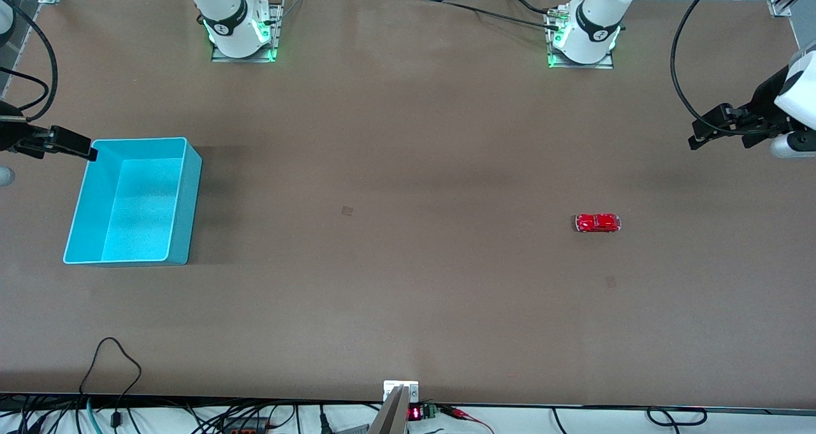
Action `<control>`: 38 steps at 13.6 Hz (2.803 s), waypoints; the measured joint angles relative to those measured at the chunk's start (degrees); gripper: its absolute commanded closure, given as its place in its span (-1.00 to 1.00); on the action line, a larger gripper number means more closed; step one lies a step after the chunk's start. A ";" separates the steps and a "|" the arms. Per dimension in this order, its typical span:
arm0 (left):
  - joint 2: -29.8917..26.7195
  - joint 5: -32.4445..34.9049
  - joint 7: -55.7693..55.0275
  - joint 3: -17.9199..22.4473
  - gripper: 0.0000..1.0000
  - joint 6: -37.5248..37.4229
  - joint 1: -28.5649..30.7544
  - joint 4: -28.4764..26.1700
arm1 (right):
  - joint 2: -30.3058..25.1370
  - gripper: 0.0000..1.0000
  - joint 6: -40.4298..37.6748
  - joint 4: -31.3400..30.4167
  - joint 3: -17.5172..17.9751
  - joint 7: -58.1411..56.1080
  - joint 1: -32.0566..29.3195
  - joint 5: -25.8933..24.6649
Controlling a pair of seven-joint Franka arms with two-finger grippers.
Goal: Wind red beetle toy and store in blue box
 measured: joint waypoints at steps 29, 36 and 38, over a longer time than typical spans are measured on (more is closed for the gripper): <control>16.72 4.75 59.49 -7.07 -1.00 19.11 4.13 -13.14 | 4.73 -1.00 0.97 -0.16 0.16 -0.07 0.17 0.01; 20.82 11.91 74.85 -8.14 -1.00 34.48 4.31 -19.96 | 4.75 -1.00 -4.16 -0.16 0.06 -0.02 -0.41 -0.03; 21.34 11.91 77.91 -8.14 -1.00 39.05 4.35 -22.35 | 4.75 -1.00 -4.66 -0.17 0.06 -0.01 -0.41 -0.03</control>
